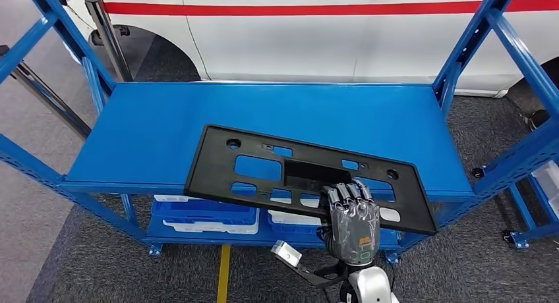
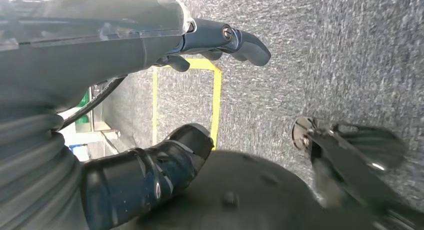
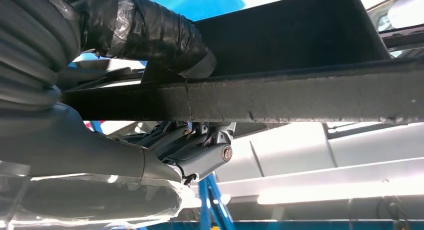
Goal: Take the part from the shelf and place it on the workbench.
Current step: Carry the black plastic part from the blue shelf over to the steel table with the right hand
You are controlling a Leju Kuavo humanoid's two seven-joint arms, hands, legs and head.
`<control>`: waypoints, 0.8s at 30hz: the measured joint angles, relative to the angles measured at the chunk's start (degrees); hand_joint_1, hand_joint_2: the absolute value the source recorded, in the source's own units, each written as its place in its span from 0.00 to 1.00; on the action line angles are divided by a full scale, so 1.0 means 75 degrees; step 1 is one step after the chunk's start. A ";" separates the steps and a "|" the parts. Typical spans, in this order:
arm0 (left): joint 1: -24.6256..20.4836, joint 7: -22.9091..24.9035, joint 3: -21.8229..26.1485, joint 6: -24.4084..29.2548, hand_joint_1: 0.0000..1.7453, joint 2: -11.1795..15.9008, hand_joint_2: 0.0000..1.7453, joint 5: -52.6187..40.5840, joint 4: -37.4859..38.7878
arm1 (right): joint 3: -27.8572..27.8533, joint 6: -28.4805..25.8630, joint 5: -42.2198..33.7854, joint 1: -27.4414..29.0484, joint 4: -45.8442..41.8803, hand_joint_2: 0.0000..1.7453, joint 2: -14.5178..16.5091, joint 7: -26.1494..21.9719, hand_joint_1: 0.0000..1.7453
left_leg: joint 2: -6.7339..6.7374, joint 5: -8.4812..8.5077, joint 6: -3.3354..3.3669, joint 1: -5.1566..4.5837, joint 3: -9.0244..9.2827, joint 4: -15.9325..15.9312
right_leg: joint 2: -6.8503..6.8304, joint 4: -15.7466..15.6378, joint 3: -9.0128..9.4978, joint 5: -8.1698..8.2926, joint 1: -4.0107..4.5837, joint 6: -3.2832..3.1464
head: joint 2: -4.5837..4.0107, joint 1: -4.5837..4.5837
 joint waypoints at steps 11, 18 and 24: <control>-0.0025 -0.0123 -0.0037 0.0152 0.00 -0.0082 1.00 0.0368 0.0000 | 0.0847 0.0003 -0.3167 0.0123 0.0175 1.00 0.0361 -0.1214 1.00 | 0.0111 0.0698 0.0263 -0.0020 -0.0470 -0.0731 | 0.0023 0.1966 -0.0344 -0.1225 -0.0092 0.0337 | 0.0000 0.0018; -0.0024 -0.0163 -0.0172 0.0271 0.00 -0.0138 1.00 0.0300 0.0003 | 0.1477 0.0590 -0.7798 0.0667 -0.0272 1.00 -0.0451 -0.2354 1.00 | 0.0092 0.1076 0.0030 -0.0040 -0.1154 -0.0325 | 0.0042 -0.0155 0.1364 -0.1114 -0.0081 0.0214 | 0.0000 0.0012; -0.0027 -0.0165 -0.0314 0.0260 0.00 -0.0117 1.00 0.0268 0.0028 | 0.1640 0.1273 -0.8989 0.0942 -0.0700 1.00 -0.0828 -0.2836 1.00 | 0.0074 -0.0412 -0.0159 0.0036 -0.1521 0.1071 | -0.0025 -0.0155 0.0805 -0.0599 -0.0062 -0.0104 | 0.0000 0.0011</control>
